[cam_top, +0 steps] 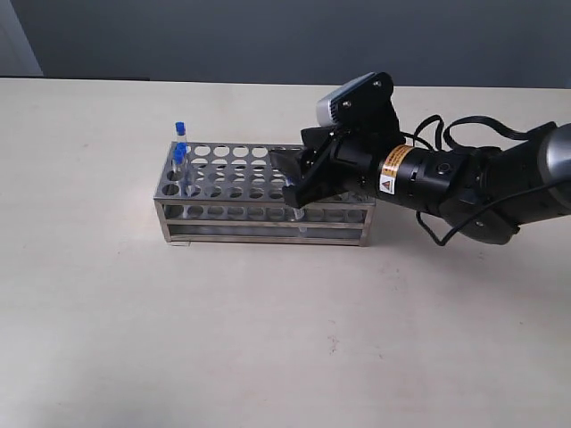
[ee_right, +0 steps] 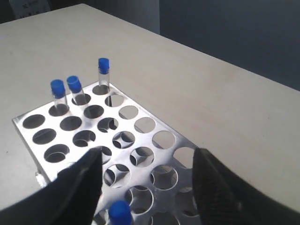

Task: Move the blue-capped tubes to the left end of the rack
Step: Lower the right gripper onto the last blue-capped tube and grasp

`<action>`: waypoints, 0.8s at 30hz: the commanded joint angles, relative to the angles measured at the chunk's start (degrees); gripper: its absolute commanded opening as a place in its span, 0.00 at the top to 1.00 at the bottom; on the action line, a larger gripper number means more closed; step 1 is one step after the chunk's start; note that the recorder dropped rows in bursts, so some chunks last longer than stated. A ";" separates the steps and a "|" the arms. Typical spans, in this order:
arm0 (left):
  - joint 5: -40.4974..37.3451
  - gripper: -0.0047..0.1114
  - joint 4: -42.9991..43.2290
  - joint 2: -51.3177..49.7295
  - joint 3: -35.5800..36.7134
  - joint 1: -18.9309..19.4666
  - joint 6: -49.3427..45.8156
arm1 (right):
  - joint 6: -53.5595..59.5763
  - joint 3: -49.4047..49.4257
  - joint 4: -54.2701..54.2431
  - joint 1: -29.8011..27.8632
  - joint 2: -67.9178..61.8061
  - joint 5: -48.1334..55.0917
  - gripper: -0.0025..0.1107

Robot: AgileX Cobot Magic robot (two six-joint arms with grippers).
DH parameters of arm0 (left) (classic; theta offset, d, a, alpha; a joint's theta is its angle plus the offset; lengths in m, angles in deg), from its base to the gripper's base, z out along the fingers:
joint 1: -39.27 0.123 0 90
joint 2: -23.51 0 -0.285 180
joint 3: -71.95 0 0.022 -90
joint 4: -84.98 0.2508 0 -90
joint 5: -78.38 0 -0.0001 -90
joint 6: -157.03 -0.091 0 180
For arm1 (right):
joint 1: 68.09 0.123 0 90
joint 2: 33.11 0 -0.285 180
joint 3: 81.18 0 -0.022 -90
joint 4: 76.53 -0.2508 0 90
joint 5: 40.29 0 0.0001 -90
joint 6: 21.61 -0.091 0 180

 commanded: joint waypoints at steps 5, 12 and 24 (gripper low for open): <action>0.77 0.96 -0.14 -0.26 -0.11 -0.39 0.20 | -2.61 0.22 2.08 -0.22 1.35 0.63 0.49; 0.77 0.96 -0.14 -0.26 -0.11 -0.39 0.20 | -2.75 0.22 4.40 -0.22 1.05 4.88 0.49; 0.77 0.96 -0.14 -0.26 -0.11 -0.39 0.20 | -2.75 0.22 4.14 -0.22 -3.22 0.77 0.55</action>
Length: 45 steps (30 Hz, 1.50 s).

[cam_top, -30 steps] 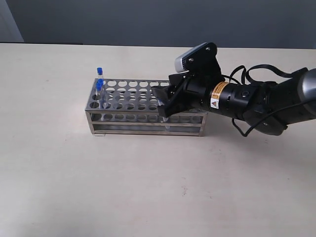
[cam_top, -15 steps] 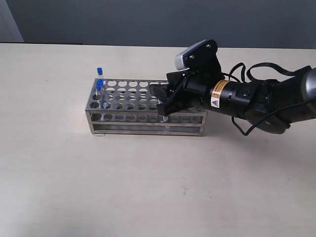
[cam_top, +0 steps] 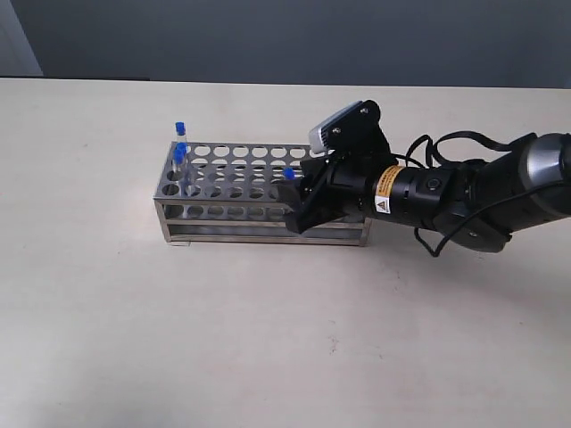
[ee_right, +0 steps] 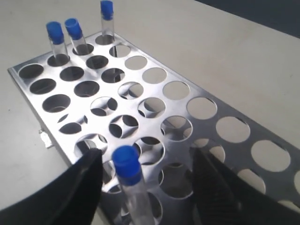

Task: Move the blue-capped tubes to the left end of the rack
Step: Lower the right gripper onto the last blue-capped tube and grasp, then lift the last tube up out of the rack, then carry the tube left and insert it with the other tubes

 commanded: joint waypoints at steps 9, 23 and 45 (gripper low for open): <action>0.77 0.96 -0.14 -0.26 -0.11 -0.39 0.20 | -0.92 0.22 -0.12 -0.22 0.49 -2.12 0.98; 0.77 0.96 -0.14 -0.26 -0.11 -0.39 0.20 | -0.92 -7.26 1.63 4.16 13.37 -0.06 0.98; 0.77 0.96 -0.14 -0.26 -0.11 -0.39 0.20 | -2.91 -21.48 1.14 14.74 -2.23 2.68 0.98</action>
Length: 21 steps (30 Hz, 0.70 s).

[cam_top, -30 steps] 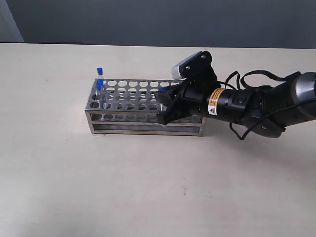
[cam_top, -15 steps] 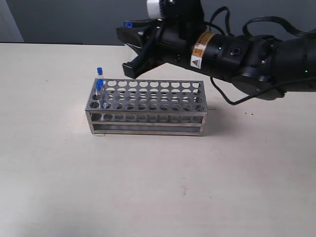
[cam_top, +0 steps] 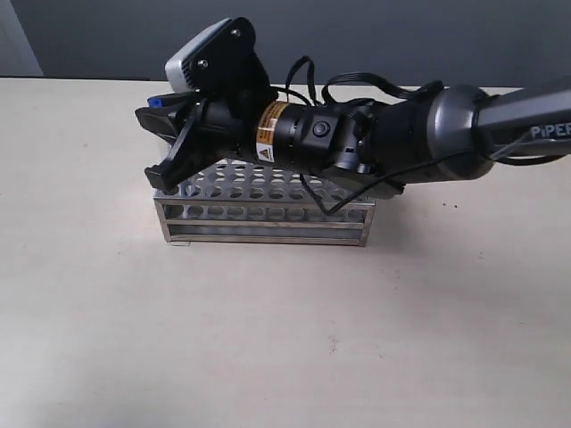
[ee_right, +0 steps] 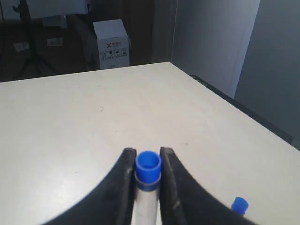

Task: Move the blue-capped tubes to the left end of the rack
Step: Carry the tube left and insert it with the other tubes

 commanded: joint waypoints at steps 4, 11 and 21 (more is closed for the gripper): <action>0.77 0.96 -0.14 -0.26 -0.11 -0.39 0.20 | -1.66 -1.14 -0.49 0.14 -2.51 -0.27 0.98; 0.77 0.96 -0.14 -0.26 -0.11 -0.39 0.20 | -1.66 -1.95 -0.61 0.14 -3.37 -0.52 0.98; 0.77 0.96 -0.14 -0.26 -0.11 -0.39 0.20 | -2.00 -3.45 -0.46 0.14 -4.43 0.06 0.98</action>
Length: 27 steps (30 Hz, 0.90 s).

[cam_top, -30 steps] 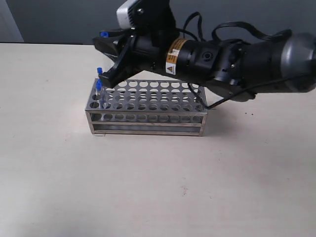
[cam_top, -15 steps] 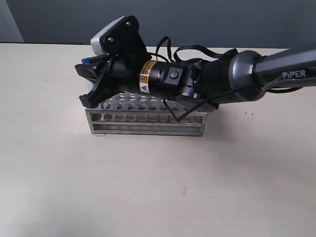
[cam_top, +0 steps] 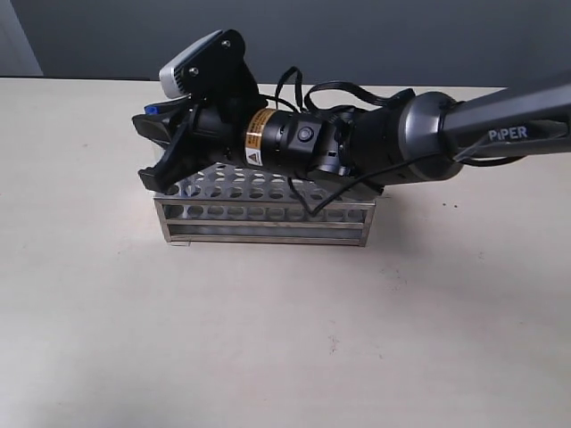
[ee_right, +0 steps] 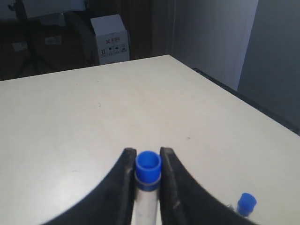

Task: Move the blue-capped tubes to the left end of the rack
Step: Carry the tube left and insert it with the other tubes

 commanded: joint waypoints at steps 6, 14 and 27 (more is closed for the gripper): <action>0.77 0.96 -0.14 -0.26 -0.11 -0.39 0.20 | -1.10 -0.31 0.11 0.02 -0.43 1.06 0.98; 0.77 0.96 -0.14 -0.26 -0.11 -0.39 0.20 | -1.57 -0.31 0.35 0.06 -4.39 1.24 0.98; 0.77 0.96 -0.14 -0.26 -0.11 -0.39 0.20 | -4.23 -0.31 3.97 0.06 -6.14 -0.21 0.70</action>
